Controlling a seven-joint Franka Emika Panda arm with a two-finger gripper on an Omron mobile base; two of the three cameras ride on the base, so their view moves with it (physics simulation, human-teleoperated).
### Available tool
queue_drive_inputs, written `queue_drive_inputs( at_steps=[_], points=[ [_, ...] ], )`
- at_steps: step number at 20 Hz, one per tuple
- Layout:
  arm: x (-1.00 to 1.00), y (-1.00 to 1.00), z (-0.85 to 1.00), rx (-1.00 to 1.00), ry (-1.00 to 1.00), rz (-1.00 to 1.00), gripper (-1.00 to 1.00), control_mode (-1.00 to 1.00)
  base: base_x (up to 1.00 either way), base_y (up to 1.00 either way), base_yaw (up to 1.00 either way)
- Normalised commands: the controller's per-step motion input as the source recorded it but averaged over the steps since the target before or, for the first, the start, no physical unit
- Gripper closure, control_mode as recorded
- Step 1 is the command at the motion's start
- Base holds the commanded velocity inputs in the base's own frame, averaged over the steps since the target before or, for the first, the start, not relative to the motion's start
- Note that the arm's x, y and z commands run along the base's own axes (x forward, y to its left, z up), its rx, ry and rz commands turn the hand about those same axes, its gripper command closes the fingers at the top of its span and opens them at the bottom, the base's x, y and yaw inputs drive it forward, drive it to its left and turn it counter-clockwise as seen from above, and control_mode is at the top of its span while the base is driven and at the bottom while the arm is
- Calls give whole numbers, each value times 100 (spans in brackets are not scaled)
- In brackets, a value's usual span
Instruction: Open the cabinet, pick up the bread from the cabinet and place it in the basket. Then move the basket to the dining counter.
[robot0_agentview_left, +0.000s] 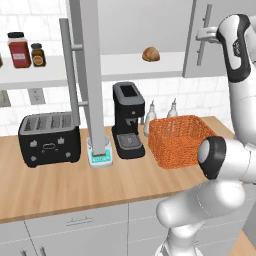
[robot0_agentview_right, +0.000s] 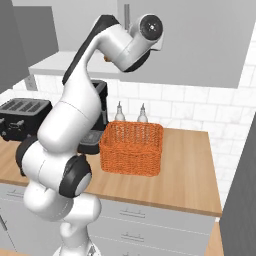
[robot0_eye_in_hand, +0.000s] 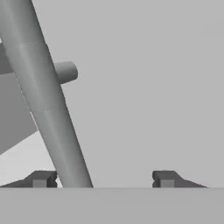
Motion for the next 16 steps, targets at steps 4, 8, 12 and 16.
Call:
queue_drive_inputs(
  at_steps=[4,8,12,16],
  points=[
    [45,0,0,0,0,0,-100,-100,0,0,0],
    [38,11,-10,0,-1,0,100,-100,0,0,0],
    [29,50,-18,0,-9,0,100,-100,0,0,0],
    [46,47,-16,0,-12,-3,100,-100,0,0,0]
  ],
)
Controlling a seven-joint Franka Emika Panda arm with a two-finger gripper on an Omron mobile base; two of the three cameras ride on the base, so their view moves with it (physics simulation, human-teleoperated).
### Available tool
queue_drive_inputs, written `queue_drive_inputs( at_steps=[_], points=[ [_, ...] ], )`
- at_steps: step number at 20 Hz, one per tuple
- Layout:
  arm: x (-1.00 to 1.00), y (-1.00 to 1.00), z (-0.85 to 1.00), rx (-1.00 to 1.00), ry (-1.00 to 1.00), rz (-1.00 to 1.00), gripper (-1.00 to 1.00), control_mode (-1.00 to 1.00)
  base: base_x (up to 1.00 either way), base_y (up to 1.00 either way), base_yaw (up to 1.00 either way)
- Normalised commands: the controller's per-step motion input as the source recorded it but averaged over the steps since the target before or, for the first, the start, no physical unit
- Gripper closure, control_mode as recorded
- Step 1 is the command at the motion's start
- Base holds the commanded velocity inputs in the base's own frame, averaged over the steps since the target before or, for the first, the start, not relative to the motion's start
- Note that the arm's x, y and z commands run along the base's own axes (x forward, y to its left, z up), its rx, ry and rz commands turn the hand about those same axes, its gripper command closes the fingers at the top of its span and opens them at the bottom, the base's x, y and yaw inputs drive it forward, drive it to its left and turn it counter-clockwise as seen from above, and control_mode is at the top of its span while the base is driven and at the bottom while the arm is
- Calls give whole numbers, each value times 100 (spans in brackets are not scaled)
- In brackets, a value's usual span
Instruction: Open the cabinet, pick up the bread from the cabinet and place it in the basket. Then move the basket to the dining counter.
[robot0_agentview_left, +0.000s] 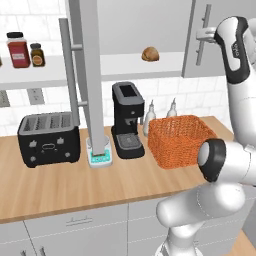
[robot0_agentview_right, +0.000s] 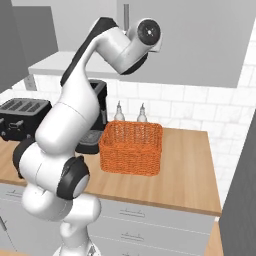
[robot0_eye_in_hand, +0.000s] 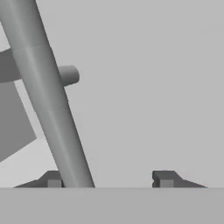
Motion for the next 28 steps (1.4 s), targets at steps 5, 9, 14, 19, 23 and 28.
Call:
queue_drive_inputs(
  at_steps=[5,9,14,19,23,28],
  points=[
    [55,20,-1,0,-5,-8,100,-100,0,0,0],
    [14,3,5,0,0,-5,100,-100,0,0,0],
    [-11,-1,10,0,0,0,100,-100,0,0,0],
    [-38,-20,11,0,0,0,100,-100,0,0,0],
    [-94,-46,46,1,0,0,100,-100,0,0,0],
    [-100,-98,44,3,0,0,100,-100,0,0,0]
  ],
)
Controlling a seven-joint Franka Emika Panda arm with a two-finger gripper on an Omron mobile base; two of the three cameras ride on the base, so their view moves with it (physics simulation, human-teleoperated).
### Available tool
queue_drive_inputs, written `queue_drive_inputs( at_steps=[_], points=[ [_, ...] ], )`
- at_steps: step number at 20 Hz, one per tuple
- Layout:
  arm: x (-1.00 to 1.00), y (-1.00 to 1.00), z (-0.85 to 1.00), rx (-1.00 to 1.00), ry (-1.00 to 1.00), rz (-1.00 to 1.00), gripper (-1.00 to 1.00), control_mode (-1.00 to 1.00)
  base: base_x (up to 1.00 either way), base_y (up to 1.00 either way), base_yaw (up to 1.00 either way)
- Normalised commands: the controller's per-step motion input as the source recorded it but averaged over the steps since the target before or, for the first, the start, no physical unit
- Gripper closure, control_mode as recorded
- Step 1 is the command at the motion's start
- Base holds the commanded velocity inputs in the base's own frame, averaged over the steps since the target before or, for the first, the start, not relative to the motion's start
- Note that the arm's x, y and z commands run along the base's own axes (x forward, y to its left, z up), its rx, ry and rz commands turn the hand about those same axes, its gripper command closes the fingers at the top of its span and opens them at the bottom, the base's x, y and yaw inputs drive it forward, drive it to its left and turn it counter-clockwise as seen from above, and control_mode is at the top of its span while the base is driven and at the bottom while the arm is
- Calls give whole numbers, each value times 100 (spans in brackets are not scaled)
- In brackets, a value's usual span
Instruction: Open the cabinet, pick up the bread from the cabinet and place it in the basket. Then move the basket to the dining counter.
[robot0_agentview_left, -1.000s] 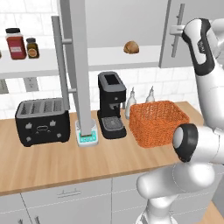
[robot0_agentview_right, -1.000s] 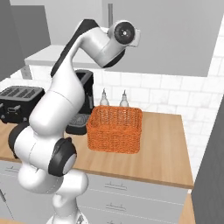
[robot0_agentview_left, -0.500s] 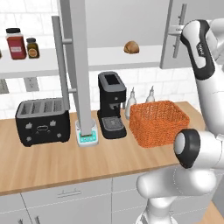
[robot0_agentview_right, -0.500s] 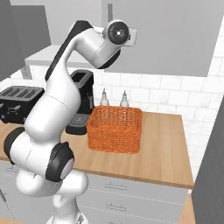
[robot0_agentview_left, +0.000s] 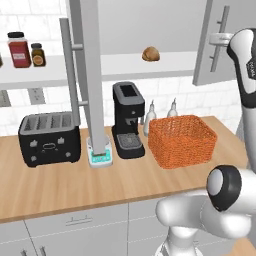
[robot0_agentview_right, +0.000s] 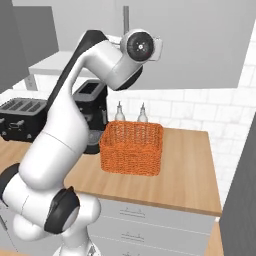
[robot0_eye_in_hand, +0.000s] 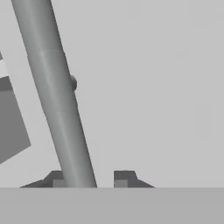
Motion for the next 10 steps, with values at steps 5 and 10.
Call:
queue_drive_inputs(
  at_steps=[5,10],
  points=[
    [-100,-100,35,3,0,0,100,-100,0,0,0],
    [-100,-100,26,5,0,0,100,-100,0,0,0]
  ],
)
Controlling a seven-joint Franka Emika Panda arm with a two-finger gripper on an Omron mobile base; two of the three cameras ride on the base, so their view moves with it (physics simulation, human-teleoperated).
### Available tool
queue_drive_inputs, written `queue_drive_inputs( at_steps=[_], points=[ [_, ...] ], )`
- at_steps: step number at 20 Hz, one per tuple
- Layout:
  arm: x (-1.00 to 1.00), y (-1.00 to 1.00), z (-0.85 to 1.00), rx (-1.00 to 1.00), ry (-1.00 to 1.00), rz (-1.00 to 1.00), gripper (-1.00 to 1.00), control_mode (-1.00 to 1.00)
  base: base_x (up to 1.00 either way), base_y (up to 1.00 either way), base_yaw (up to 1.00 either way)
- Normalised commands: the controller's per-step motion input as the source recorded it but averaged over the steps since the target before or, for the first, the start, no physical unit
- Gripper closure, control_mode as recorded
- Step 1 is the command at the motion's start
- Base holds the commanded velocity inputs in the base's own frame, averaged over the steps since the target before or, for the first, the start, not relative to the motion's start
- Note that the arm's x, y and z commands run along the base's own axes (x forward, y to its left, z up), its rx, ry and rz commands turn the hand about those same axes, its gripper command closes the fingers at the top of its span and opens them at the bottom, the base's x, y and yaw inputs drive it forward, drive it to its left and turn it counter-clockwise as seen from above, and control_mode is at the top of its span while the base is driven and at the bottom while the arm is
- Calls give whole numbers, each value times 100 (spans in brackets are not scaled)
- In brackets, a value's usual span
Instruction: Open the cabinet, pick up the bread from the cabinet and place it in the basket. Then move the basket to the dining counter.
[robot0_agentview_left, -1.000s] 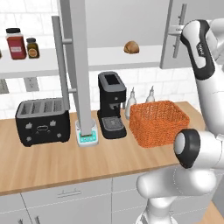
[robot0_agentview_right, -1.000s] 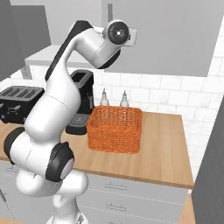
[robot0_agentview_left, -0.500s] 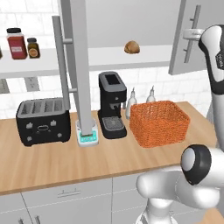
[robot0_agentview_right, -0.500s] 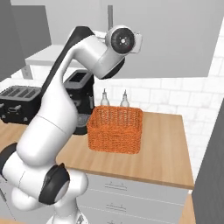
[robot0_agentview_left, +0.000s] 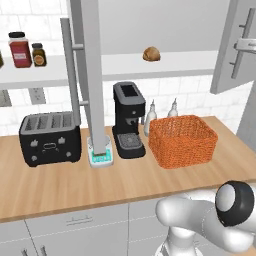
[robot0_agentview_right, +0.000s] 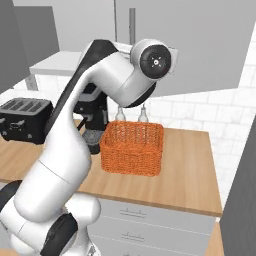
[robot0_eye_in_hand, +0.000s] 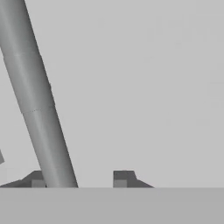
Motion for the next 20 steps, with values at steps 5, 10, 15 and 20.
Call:
queue_drive_inputs(
  at_steps=[5,10,15,20],
  points=[
    [-100,-58,5,2,0,-3,-100,-100,0,0,0],
    [-80,10,-22,0,2,-5,-100,-100,0,0,0],
    [-81,7,-9,0,7,-6,-100,-100,0,0,0],
    [-32,82,-1,6,26,-1,-100,-100,0,0,0]
  ],
)
